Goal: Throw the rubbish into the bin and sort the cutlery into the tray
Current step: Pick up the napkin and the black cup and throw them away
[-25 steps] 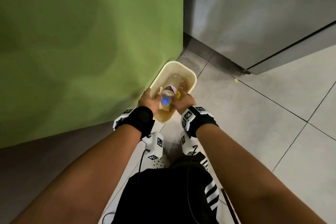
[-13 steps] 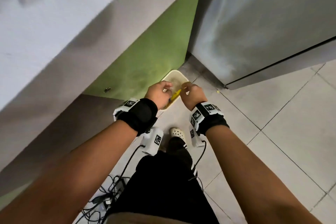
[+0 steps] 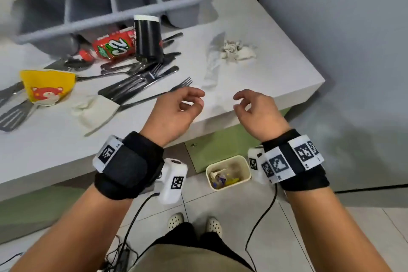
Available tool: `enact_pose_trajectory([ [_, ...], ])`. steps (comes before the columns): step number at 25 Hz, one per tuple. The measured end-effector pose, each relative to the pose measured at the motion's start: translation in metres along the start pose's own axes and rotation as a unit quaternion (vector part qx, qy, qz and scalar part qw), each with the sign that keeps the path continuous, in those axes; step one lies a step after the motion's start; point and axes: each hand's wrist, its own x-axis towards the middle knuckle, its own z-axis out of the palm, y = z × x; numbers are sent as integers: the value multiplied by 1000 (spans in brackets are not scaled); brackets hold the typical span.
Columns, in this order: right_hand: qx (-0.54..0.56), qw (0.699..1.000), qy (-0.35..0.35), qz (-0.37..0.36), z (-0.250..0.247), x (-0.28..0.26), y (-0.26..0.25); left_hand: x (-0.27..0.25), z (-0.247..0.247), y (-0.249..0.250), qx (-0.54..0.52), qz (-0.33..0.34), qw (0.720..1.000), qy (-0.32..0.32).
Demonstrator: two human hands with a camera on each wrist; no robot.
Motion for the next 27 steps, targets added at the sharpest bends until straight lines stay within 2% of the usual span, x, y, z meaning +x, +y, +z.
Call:
enact_pose_trajectory([
  [4, 9, 997, -2, -72, 23, 33, -55, -3, -77, -15, 13, -38, 988, 147],
  [6, 2, 996, -11, -94, 39, 49, -82, -5, -109, -30, 86, -62, 978, 180],
  [8, -8, 994, -14, -106, 54, 67, -107, -4, -133, -48, 187, -73, 967, 157],
  [10, -18, 995, -7, -101, 73, 90, -130, 0, -155, -68, 239, -97, 960, 109],
  [14, -36, 998, 38, -38, 106, 138, -164, 15, -182, -107, 301, -164, 939, -7],
  [18, -22, 993, 107, 32, 126, 175, -180, 31, -191, -126, 339, -179, 920, -75],
  [20, 10, 991, 115, 72, 135, 187, -184, 36, -197, -131, 353, -168, 916, -86],
  [22, 42, 988, 117, 93, 142, 195, -184, 40, -201, -134, 336, -159, 924, -84],
  [27, 78, 984, 136, 90, 148, 199, -184, 45, -210, -137, 319, -148, 932, -85],
])
